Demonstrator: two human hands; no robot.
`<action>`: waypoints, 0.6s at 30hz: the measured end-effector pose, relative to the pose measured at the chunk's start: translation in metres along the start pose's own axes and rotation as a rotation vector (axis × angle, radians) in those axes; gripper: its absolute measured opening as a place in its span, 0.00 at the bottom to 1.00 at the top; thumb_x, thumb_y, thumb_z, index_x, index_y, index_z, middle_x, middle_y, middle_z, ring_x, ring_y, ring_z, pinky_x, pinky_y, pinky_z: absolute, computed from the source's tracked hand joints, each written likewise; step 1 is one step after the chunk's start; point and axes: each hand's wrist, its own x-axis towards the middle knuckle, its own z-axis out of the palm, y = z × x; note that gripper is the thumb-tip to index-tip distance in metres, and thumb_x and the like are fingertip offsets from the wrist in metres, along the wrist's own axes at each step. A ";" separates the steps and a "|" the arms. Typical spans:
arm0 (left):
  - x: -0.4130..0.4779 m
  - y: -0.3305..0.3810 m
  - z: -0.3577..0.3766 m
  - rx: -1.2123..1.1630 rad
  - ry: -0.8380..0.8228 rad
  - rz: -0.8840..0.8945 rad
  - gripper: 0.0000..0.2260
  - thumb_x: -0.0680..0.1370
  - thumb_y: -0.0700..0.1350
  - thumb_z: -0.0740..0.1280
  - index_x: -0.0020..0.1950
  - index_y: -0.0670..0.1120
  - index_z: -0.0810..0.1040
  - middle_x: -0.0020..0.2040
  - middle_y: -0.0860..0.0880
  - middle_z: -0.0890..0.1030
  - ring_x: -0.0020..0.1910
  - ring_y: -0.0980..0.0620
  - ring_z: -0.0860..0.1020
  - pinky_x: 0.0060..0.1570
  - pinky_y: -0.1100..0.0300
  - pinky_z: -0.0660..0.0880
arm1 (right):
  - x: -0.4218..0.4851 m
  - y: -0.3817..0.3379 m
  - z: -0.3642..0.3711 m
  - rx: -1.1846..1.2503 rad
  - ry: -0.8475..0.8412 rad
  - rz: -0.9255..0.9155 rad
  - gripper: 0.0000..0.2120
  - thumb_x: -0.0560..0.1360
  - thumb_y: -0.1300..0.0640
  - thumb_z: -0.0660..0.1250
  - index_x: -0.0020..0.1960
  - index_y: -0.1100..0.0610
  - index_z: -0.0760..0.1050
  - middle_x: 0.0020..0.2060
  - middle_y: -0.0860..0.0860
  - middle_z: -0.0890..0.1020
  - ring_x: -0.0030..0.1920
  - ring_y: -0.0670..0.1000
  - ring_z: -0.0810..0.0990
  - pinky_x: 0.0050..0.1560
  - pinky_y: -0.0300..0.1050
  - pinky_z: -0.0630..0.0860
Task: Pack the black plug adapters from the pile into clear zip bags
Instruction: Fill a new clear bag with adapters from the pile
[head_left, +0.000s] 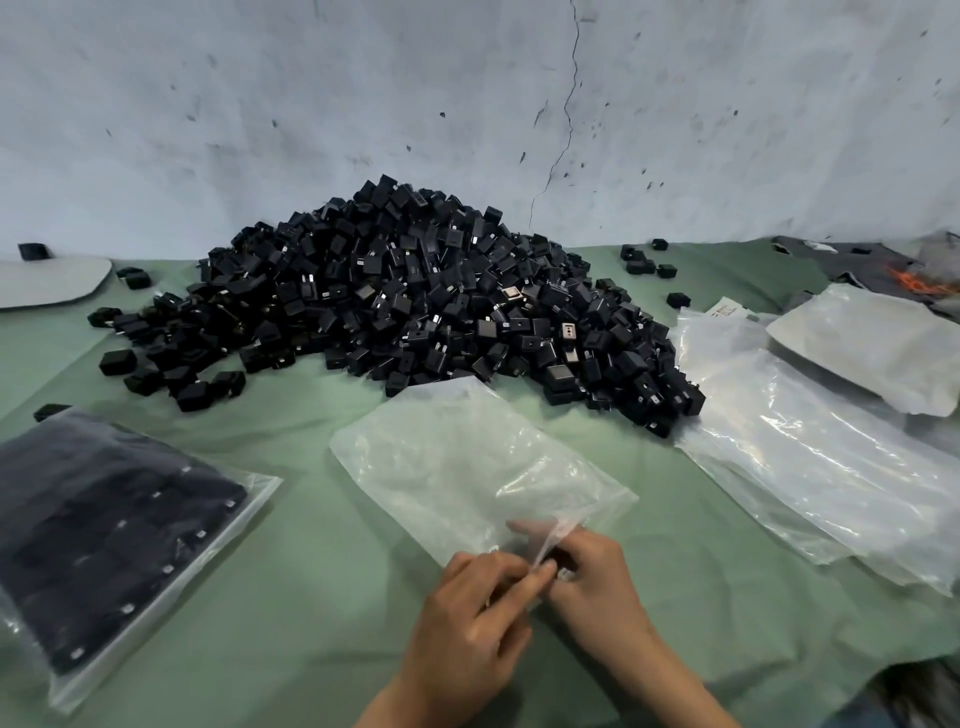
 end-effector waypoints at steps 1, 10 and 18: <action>0.000 0.000 0.000 0.000 0.000 0.015 0.17 0.69 0.35 0.65 0.56 0.41 0.83 0.45 0.46 0.81 0.42 0.52 0.73 0.43 0.62 0.74 | -0.002 0.002 -0.002 0.064 -0.022 0.028 0.25 0.63 0.72 0.70 0.48 0.43 0.81 0.42 0.40 0.84 0.44 0.39 0.82 0.47 0.36 0.77; -0.001 0.000 0.005 -0.029 0.038 0.069 0.18 0.69 0.34 0.65 0.57 0.42 0.83 0.47 0.48 0.78 0.44 0.54 0.73 0.45 0.62 0.73 | -0.004 0.016 -0.031 -0.068 -0.253 -0.096 0.07 0.72 0.64 0.68 0.46 0.57 0.85 0.52 0.49 0.83 0.56 0.44 0.80 0.57 0.44 0.75; 0.000 0.001 0.005 0.019 0.029 0.044 0.18 0.69 0.36 0.64 0.56 0.43 0.84 0.43 0.47 0.79 0.42 0.54 0.75 0.47 0.59 0.72 | -0.008 0.020 -0.037 -0.022 -0.367 -0.184 0.06 0.73 0.62 0.68 0.46 0.55 0.83 0.48 0.45 0.83 0.53 0.44 0.80 0.54 0.41 0.75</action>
